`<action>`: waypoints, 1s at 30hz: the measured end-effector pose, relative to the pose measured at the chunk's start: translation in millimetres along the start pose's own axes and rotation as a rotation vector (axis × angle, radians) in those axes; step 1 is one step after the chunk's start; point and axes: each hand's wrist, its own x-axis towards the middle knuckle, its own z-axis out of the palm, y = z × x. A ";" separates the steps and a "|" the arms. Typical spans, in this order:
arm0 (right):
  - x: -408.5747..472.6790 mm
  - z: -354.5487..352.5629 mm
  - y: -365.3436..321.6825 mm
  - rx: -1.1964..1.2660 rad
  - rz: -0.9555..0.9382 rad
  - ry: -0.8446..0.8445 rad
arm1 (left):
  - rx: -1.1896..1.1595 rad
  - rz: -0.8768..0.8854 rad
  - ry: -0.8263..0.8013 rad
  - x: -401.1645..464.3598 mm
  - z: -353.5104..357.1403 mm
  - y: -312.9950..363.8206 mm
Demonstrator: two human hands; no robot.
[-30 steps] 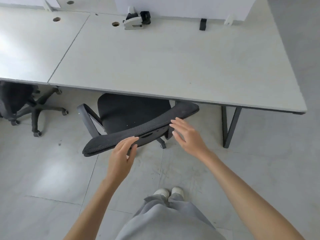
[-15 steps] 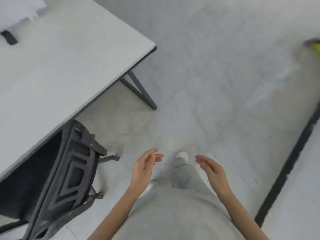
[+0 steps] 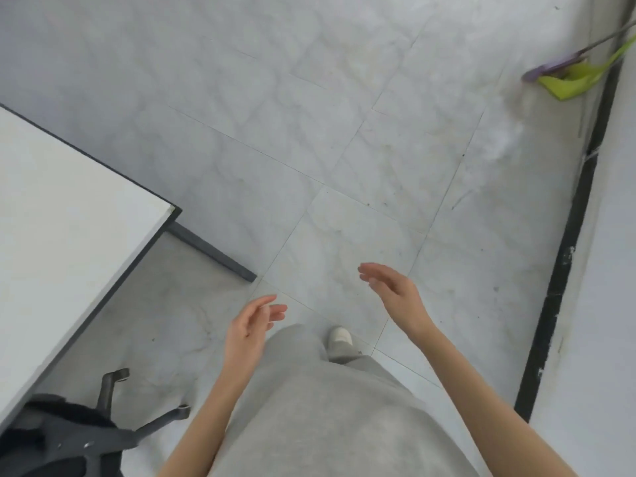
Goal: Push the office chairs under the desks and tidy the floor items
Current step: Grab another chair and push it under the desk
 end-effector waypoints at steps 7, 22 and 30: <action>177.2 -13.5 -91.0 -0.017 -0.158 -0.064 | -0.088 -0.118 0.207 104.3 20.5 22.5; 454.6 -54.4 -189.5 0.011 0.079 0.021 | -0.128 0.124 0.136 508.8 29.0 253.7; 705.1 9.1 -307.5 -0.098 0.041 -0.270 | -0.196 -0.017 0.357 670.3 -13.1 285.9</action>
